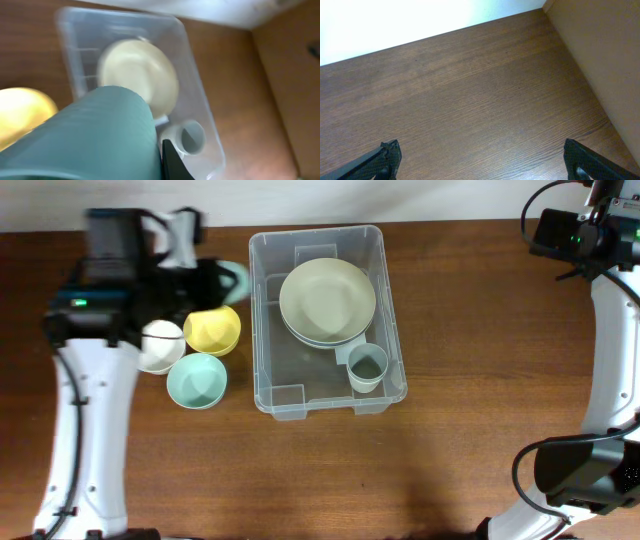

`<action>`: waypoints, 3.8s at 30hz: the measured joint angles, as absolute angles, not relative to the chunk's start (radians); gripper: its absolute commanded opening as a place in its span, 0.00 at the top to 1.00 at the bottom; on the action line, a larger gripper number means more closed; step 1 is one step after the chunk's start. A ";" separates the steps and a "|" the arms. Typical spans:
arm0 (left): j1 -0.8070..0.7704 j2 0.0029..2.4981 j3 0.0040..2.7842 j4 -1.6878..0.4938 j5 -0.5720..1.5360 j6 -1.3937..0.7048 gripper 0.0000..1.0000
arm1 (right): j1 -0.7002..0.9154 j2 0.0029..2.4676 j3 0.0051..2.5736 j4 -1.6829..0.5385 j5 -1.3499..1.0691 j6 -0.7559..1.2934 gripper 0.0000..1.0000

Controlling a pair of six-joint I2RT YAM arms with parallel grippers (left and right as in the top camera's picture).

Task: Pack container
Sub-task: 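Carry the mint cup into the bin and stack it in the cups, then move the left gripper to the white bowl and grasp its rim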

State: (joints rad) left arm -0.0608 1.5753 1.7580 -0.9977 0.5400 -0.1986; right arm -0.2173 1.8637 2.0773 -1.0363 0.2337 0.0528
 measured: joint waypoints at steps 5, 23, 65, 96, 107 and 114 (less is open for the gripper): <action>-0.260 1.575 1.758 -0.983 0.471 -0.167 0.99 | -0.217 1.864 2.077 -1.036 0.234 0.053 0.01; -0.647 1.778 1.758 -0.896 0.208 -0.150 0.99 | -0.217 1.864 2.077 -1.036 0.234 0.053 0.01; -0.748 1.912 1.764 -0.945 0.088 -0.191 0.46 | -0.217 1.864 2.077 -1.036 0.234 0.053 0.01; 0.340 1.936 1.958 -1.106 -0.013 -0.352 0.13 | -0.217 1.864 2.077 -1.036 0.234 0.053 0.01; 0.361 2.229 1.896 -1.062 0.104 -0.306 0.16 | -0.217 1.864 2.077 -1.036 0.234 0.052 0.01; 0.361 2.298 1.896 -1.063 0.110 -0.304 0.46 | -0.217 1.864 2.077 -1.036 0.234 0.053 0.01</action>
State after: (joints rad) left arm 0.3614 2.2982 1.8957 -1.0626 0.1101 -0.3038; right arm -0.2173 1.8637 2.0773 -1.0363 0.2340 0.0528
